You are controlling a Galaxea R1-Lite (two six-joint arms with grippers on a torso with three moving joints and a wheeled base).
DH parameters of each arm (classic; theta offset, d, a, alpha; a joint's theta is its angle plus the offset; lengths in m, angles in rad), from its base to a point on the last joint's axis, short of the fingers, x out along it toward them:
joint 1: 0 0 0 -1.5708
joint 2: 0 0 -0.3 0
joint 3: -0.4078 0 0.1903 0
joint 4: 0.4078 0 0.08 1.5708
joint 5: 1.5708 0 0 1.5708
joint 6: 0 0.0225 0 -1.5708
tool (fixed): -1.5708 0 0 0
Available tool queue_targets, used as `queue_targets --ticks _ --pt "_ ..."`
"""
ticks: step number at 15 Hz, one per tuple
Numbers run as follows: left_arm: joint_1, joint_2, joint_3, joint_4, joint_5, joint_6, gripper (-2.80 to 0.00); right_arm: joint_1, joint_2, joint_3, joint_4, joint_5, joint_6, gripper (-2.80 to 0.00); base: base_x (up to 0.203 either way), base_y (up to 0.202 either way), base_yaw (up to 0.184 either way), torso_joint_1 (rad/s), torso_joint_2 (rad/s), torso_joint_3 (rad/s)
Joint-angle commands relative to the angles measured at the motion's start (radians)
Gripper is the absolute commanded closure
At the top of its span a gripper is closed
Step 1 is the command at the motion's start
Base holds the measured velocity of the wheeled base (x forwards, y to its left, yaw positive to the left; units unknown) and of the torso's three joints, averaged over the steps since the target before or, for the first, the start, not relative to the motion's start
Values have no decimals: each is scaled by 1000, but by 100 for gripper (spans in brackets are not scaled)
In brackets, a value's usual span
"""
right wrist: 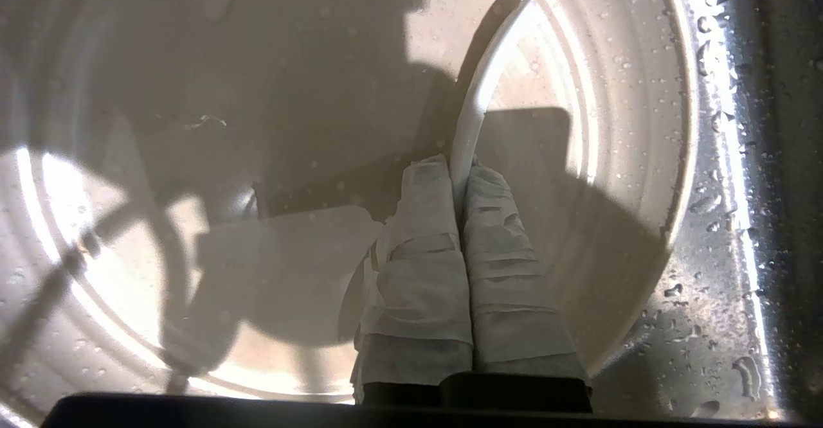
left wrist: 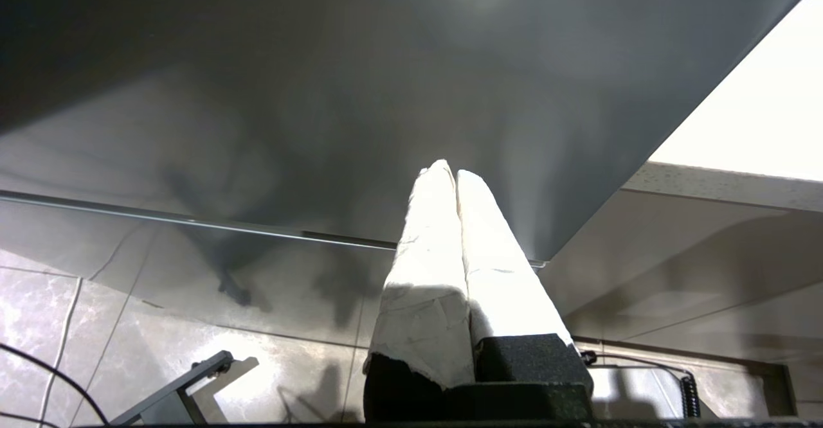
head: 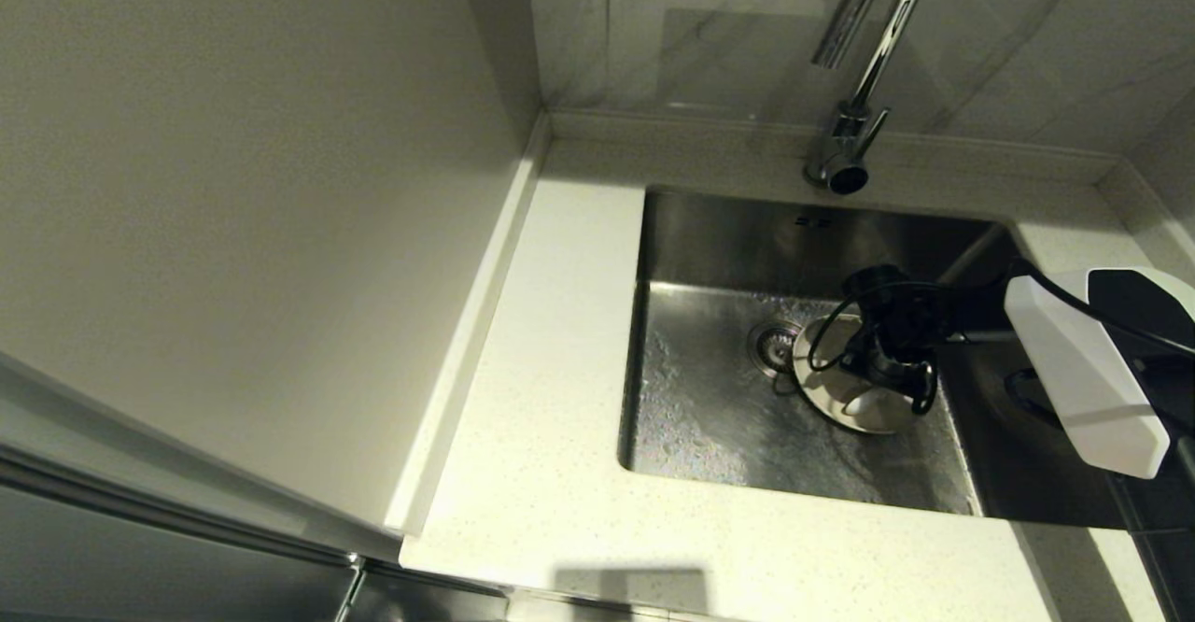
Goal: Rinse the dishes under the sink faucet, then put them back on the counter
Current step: Put a spoon back to the table from the sink
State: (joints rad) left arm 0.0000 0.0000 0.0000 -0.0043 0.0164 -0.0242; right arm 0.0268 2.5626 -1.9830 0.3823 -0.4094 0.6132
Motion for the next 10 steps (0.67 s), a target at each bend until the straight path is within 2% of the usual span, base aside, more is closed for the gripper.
queue_targets --ticks 1,4,10 --pt "0 -3 0 0 0 0 0 0 -1 0 1 -2 3 0 0 0 0 0 0 0" --pt "0 -3 0 0 0 0 0 -6 -14 0 1 -8 1 0 0 0 0 0 0 0" --pt "0 -3 0 0 0 0 0 -10 -145 1 33 -14 -74 0 0 0 0 0 0 0"
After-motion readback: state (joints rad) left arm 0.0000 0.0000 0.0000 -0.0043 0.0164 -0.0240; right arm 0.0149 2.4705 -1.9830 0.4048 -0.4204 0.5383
